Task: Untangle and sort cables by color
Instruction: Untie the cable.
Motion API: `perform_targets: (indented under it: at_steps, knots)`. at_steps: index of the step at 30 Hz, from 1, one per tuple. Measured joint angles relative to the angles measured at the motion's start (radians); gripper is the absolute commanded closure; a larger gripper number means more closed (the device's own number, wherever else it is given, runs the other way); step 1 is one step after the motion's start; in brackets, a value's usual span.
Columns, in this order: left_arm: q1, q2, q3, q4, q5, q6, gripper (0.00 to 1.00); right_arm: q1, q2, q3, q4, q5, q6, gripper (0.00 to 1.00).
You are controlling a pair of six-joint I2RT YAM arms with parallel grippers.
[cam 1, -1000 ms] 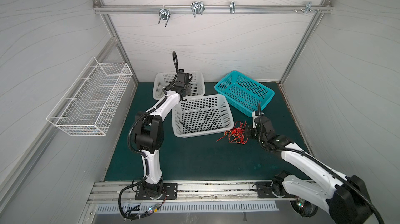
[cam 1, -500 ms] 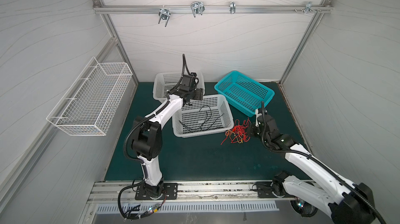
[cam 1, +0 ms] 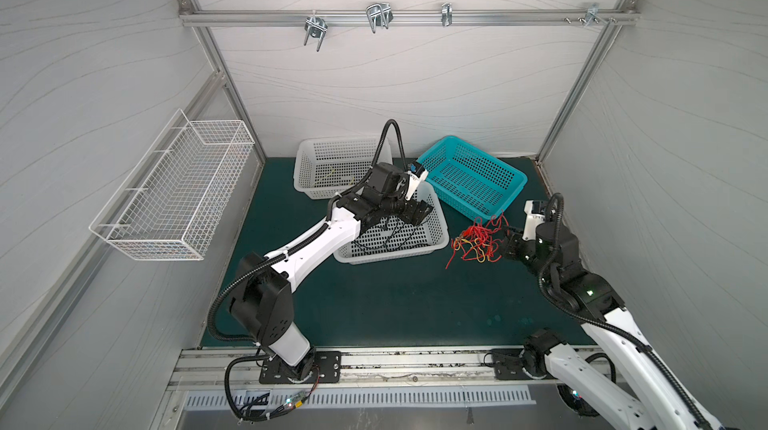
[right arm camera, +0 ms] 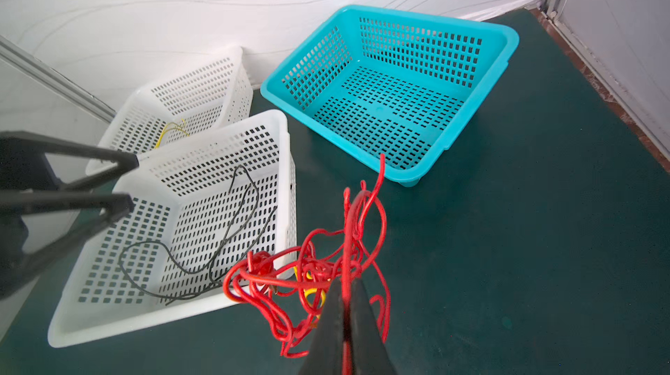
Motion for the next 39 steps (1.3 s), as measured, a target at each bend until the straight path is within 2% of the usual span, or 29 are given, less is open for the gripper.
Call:
perform_targets:
  at_steps: [8,17,20,26,32,34,39]
  knots:
    - [-0.125,0.013,-0.011,0.015,0.046,0.036,0.21,-0.008,0.065,0.013,-0.009,-0.093,-0.008,1.00]
    - [-0.209,0.149,0.052,0.016,0.065,0.044,0.26,-0.008,0.112,0.012,-0.003,-0.208,-0.033,1.00]
    - [-0.225,0.192,0.095,0.016,0.079,0.045,0.35,-0.008,0.133,0.012,0.005,-0.242,-0.039,1.00]
    - [-0.241,0.251,0.149,0.016,0.106,0.031,0.67,-0.008,0.157,0.011,0.032,-0.298,-0.043,1.00]
    - [-0.246,0.269,0.155,0.015,0.110,0.016,0.88,-0.008,0.166,0.011,0.045,-0.326,-0.045,1.00]
    - [-0.242,0.270,0.155,0.015,0.103,0.010,0.99,-0.008,0.167,0.012,0.047,-0.328,-0.045,1.00]
    - [-0.241,0.271,0.156,0.018,0.100,-0.003,1.00,-0.010,0.167,0.012,0.048,-0.324,-0.045,0.99]
